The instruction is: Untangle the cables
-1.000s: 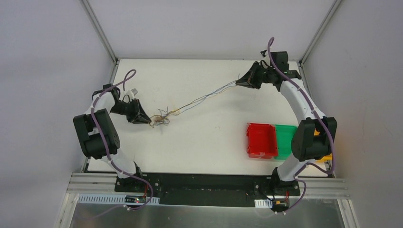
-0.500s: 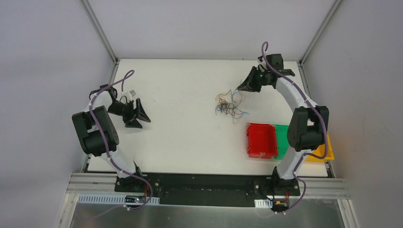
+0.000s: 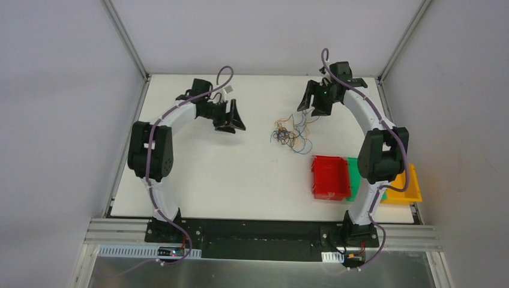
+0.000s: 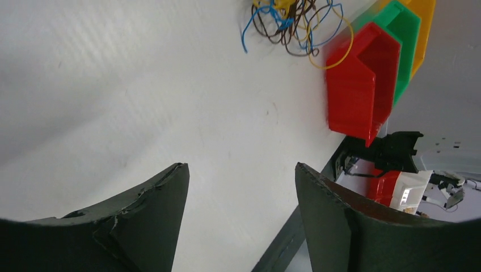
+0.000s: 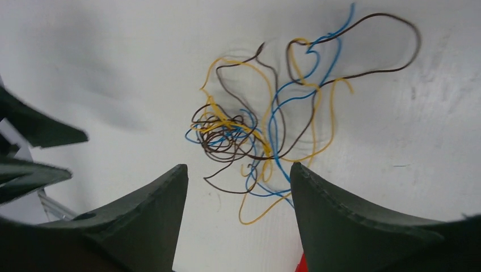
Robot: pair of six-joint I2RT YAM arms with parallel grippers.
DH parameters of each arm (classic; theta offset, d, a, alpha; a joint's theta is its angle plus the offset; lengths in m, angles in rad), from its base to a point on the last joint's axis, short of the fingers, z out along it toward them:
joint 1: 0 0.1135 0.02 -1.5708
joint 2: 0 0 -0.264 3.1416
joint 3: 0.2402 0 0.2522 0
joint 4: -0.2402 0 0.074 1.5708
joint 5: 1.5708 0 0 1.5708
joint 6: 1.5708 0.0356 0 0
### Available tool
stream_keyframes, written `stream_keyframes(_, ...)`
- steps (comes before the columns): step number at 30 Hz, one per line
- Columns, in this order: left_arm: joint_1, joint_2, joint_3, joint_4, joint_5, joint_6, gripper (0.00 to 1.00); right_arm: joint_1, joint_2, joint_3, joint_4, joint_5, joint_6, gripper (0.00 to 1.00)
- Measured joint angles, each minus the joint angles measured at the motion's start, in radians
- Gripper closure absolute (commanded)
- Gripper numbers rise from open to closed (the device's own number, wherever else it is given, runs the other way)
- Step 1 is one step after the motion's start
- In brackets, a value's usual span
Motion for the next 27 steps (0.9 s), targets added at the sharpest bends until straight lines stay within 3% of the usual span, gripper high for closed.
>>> stream_keyframes(7, -0.158, 0.264, 0.067, 0.427, 0.019, -0.306, 0.36, 0.068, 0.09, -0.018, -0.001, -0.135, 0.026, 0.38)
stream_keyframes(14, -0.234, 0.435, 0.134, 0.689, 0.041, -0.541, 0.37, 0.113, 0.159, -0.071, -0.002, -0.111, 0.04, 0.4)
stream_keyframes(24, -0.275, 0.536, 0.2, 0.848, 0.033, -0.697, 0.81, 0.113, 0.226, -0.074, 0.003, -0.077, 0.043, 0.5)
stream_keyframes(26, -0.275, 0.536, 0.189, 0.861, 0.035, -0.707, 1.0, 0.113, 0.227, -0.073, 0.004, -0.064, 0.043, 0.56)
stream_keyframes(27, -0.275, 0.536, 0.184, 0.867, 0.035, -0.711, 1.0, 0.113, 0.227, -0.073, 0.005, -0.059, 0.041, 0.59)
